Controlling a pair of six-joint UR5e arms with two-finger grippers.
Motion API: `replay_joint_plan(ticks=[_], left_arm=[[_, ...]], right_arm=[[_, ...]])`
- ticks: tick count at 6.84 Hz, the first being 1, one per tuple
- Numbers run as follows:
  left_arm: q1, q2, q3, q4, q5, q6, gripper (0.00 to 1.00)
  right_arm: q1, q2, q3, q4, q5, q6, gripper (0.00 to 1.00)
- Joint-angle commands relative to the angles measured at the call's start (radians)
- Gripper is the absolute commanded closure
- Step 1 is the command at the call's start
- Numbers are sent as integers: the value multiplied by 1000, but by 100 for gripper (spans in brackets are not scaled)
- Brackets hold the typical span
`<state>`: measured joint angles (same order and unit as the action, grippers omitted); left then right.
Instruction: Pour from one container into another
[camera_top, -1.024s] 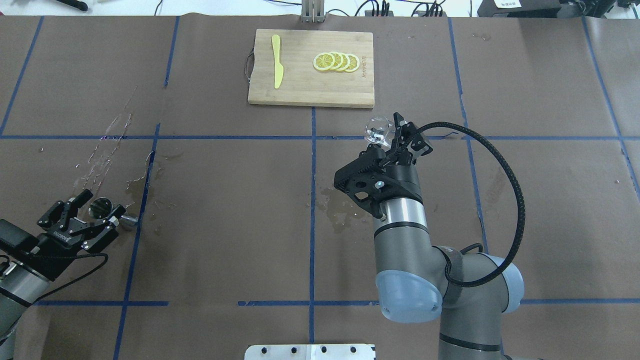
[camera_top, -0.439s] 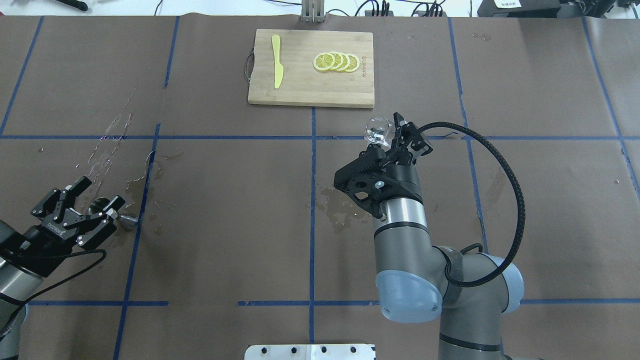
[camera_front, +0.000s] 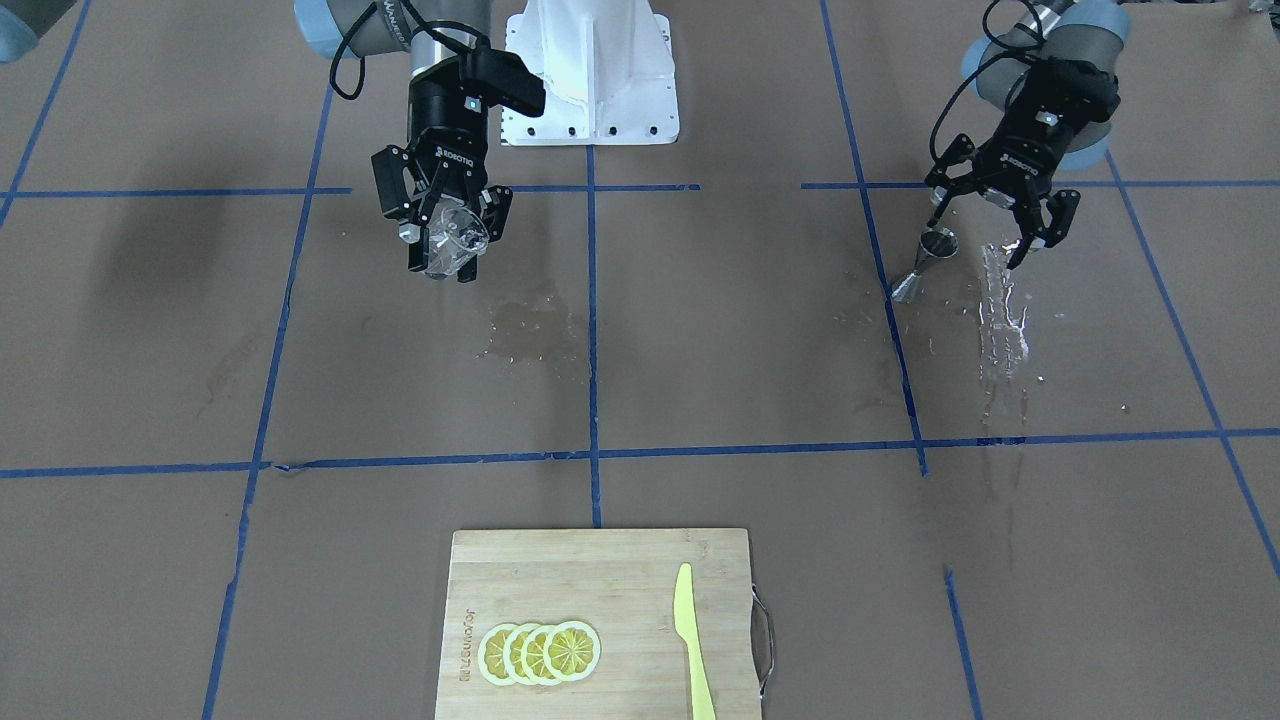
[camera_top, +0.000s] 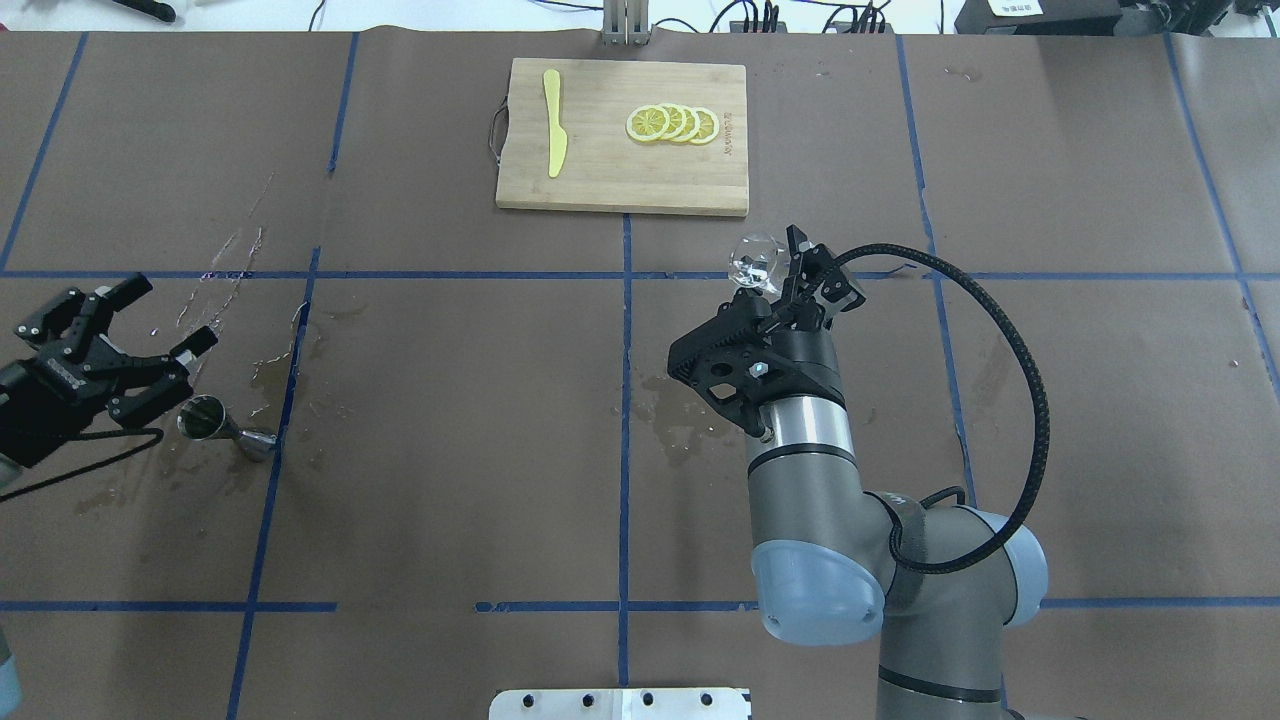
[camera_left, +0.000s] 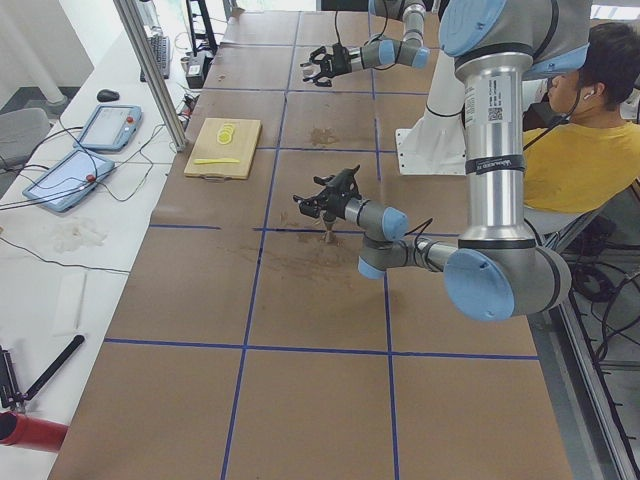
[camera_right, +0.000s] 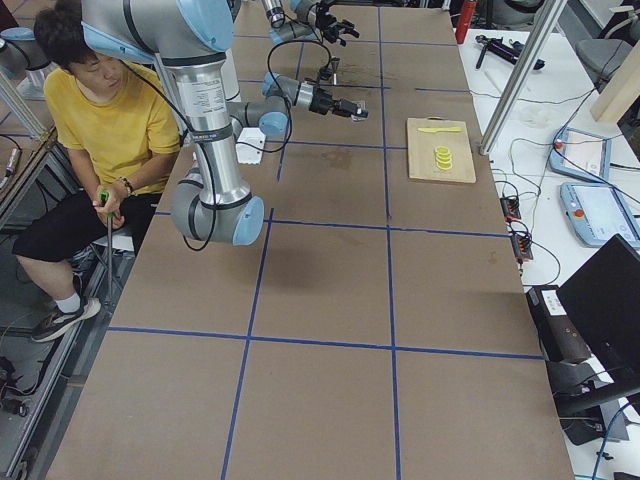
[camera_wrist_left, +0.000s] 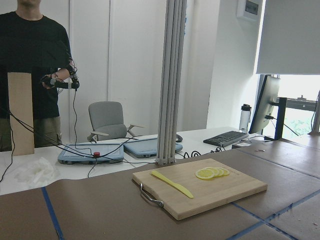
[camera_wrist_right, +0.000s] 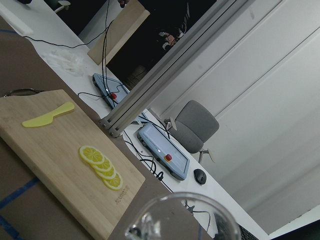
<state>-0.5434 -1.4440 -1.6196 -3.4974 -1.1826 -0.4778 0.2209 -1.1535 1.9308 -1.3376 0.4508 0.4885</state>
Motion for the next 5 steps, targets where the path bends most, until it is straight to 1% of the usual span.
replay_joint_plan(ticks=[1,2,3,4,5], left_arm=[[-351,-62,1,247,-410,33,0],[-447,-116,3,438,-458,167,0],[-525,-131,9,569,-448,349,0],[-614,-153,13,666,-448,464,0],[-701,-203,17,799,-450,599,0]], right_arm=[[0,0,0,0,0,1,100],[0,0,0,0,0,1,100],[0,0,0,0,0,1,100],[0,0,-1,0,0,1,100],[2,-2,-1,0,0,1,100]])
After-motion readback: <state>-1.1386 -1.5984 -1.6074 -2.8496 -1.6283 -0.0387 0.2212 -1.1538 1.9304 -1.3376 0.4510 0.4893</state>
